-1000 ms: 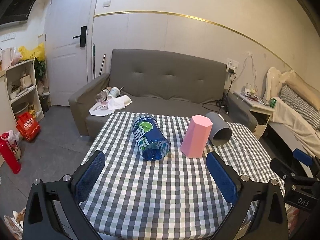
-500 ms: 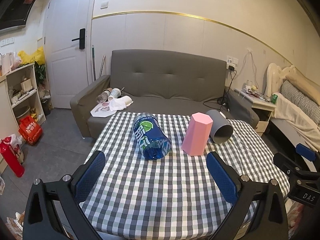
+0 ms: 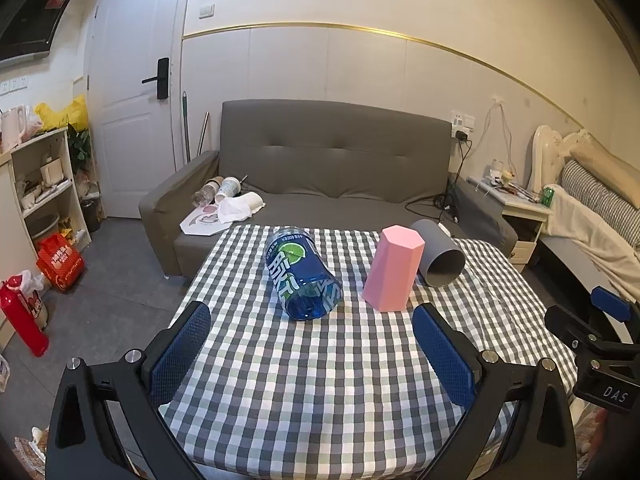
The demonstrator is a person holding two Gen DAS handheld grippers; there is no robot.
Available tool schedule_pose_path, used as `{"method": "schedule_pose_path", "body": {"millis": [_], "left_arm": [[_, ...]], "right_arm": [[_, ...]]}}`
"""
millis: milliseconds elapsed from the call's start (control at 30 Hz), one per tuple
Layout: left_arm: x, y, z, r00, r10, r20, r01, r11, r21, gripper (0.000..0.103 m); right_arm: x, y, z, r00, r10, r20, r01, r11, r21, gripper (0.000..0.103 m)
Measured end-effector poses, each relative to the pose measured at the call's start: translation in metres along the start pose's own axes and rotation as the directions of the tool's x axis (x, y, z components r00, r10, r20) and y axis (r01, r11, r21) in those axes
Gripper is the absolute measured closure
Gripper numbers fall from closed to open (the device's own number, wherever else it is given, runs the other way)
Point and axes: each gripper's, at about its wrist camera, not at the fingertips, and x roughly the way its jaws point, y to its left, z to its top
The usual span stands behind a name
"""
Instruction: Flip cup upside down
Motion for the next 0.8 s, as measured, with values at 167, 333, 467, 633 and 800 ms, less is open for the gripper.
{"method": "schedule_pose_path", "body": {"millis": [167, 333, 467, 633, 800], "left_arm": [[-0.0008, -0.0004, -0.0009, 1.0, -0.001, 0.01, 0.001, 1.0, 0.001, 0.0], [-0.0015, -0.0014, -0.0022, 1.0, -0.005, 0.014, 0.005, 1.0, 0.01, 0.0], [-0.0015, -0.0016, -0.0023, 1.0, -0.004, 0.014, 0.004, 1.0, 0.008, 0.0], [-0.0017, -0.0017, -0.0025, 1.0, -0.003, 0.015, 0.003, 1.0, 0.01, 0.0], [-0.0015, -0.0017, -0.0024, 1.0, -0.005, 0.014, 0.005, 1.0, 0.009, 0.0]], "right_arm": [[0.0008, -0.0001, -0.0003, 1.0, 0.0, -0.006, 0.0, 1.0, -0.003, 0.0], [0.0021, -0.0014, -0.0006, 1.0, -0.004, -0.011, 0.004, 1.0, -0.001, 0.0], [0.0019, -0.0018, 0.0001, 1.0, -0.007, -0.009, 0.007, 1.0, -0.003, 0.0], [0.0013, -0.0021, 0.0006, 1.0, -0.005, -0.011, 0.005, 1.0, -0.003, 0.0], [0.0012, -0.0021, 0.0006, 1.0, -0.007, -0.011, 0.007, 1.0, -0.004, 0.0]]}}
